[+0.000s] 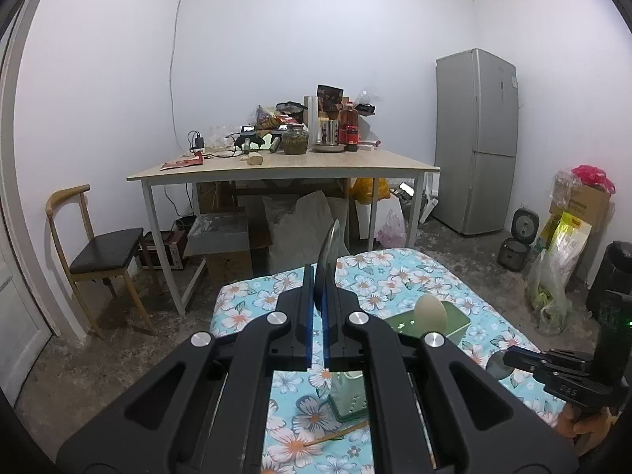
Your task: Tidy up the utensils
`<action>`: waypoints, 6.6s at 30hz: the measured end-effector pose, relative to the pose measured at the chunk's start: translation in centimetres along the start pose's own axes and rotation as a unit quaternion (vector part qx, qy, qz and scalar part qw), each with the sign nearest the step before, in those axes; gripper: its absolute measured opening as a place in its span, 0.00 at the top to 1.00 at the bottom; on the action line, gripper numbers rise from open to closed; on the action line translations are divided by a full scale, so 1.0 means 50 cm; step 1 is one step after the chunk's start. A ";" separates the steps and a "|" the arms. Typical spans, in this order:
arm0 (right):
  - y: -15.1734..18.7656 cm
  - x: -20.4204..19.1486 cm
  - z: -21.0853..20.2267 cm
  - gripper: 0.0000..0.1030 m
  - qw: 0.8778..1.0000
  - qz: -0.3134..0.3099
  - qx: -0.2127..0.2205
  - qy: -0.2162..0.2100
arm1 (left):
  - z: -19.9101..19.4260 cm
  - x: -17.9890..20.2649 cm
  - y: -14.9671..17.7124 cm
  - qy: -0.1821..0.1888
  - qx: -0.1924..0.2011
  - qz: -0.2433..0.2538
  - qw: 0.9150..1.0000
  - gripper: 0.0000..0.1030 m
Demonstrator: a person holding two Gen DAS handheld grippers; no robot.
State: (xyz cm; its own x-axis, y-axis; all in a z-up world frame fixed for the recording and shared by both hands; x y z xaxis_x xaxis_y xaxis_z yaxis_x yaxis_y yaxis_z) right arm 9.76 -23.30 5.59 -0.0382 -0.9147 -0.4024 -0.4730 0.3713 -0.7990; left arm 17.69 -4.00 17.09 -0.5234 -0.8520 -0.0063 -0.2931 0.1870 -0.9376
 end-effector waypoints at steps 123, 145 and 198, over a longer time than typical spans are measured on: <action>0.238 0.107 0.065 0.06 0.973 0.108 -0.185 0.086 | 0.180 -0.044 0.480 0.074 -0.278 -0.092 0.953 0.08; 0.243 0.092 0.082 0.06 0.962 0.116 -0.183 0.165 | 0.179 -0.031 0.487 0.068 -0.263 -0.065 0.960 0.08; 0.254 0.072 0.088 0.05 0.962 0.074 -0.179 0.192 | 0.188 0.003 0.495 0.015 -0.276 -0.008 0.961 0.08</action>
State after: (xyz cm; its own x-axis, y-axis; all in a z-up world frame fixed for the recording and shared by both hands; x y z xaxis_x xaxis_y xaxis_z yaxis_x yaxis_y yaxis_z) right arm 7.46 -21.17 -7.98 -0.4186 -0.8728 -0.2511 -0.7074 0.4867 -0.5125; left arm 17.86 -4.09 -9.36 -0.5360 -0.8439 0.0245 -0.6763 0.4118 -0.6107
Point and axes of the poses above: each gripper's, at about its wrist camera, not at the fingertips, and z roughly the way its jaws point, x to its right, y to its underside, the point moved 2 cm from there along z, roughly the way its jaws point, and after that the axes turned 3 degrees about -y, right-handed, at the moved point
